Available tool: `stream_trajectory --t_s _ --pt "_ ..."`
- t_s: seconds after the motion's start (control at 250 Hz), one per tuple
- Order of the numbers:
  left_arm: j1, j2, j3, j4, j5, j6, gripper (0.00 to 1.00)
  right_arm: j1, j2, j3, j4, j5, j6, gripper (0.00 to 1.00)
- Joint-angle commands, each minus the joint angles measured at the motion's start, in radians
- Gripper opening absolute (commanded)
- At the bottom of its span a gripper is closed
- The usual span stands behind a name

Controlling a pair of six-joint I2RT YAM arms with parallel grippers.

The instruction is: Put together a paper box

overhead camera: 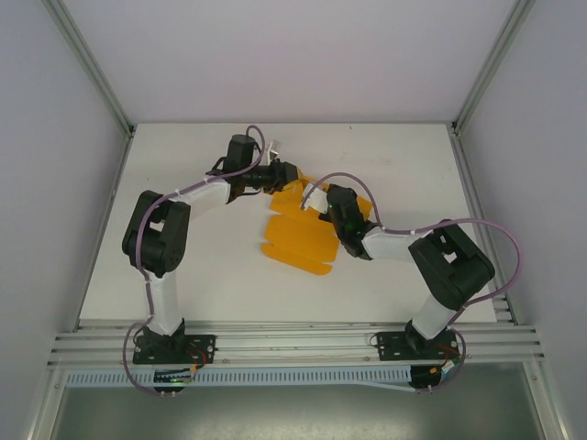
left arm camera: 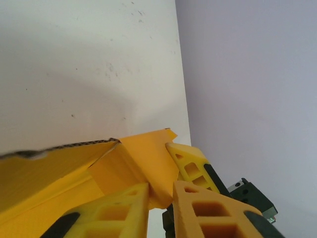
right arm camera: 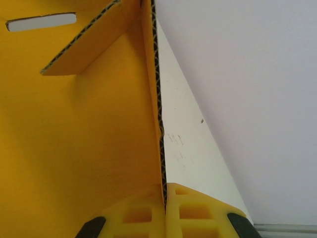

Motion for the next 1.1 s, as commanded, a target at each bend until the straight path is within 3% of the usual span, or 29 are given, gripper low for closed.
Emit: stream_trajectory --t_s 0.0,0.084,0.236,0.28,0.396,0.468,0.564,0.616,0.708,0.815,0.887,1.095 --pt "-0.032 -0.006 -0.012 0.072 0.017 -0.018 0.12 0.031 -0.031 -0.015 0.064 -0.105 0.038 0.00" --pt "-0.035 -0.017 -0.022 0.047 0.001 -0.006 0.00 0.028 -0.038 -0.020 0.064 -0.098 0.039 0.00" --pt "-0.034 -0.036 -0.034 0.001 -0.012 0.032 0.00 0.016 -0.061 -0.026 0.050 -0.103 0.073 0.00" --pt "-0.035 -0.047 -0.039 -0.025 -0.021 0.055 0.07 0.010 -0.070 -0.030 0.047 -0.104 0.080 0.00" --pt "-0.035 -0.109 -0.057 -0.128 -0.086 0.154 0.45 -0.004 -0.094 -0.039 0.028 -0.104 0.074 0.00" --pt "-0.035 -0.168 -0.076 -0.207 -0.168 0.223 0.55 -0.013 -0.111 -0.049 0.017 -0.104 0.065 0.00" --pt "-0.027 -0.257 -0.116 -0.310 -0.331 0.291 0.57 -0.028 -0.136 -0.061 0.004 -0.113 0.070 0.00" --pt "-0.012 -0.314 -0.166 -0.319 -0.366 0.301 0.67 -0.039 -0.152 -0.066 -0.013 -0.126 0.079 0.00" --pt "0.040 -0.415 -0.258 -0.299 -0.389 0.292 0.72 -0.055 -0.173 -0.072 -0.042 -0.146 0.088 0.00" --pt "0.122 -0.501 -0.372 -0.316 -0.451 0.274 0.94 -0.070 -0.186 -0.081 -0.034 -0.155 0.098 0.00" --pt "0.155 -0.518 -0.407 -0.349 -0.494 0.287 0.98 -0.078 -0.195 -0.082 -0.039 -0.166 0.105 0.00" --pt "0.160 -0.435 -0.395 -0.389 -0.599 0.282 0.98 -0.087 -0.215 -0.076 -0.046 -0.199 0.139 0.00"
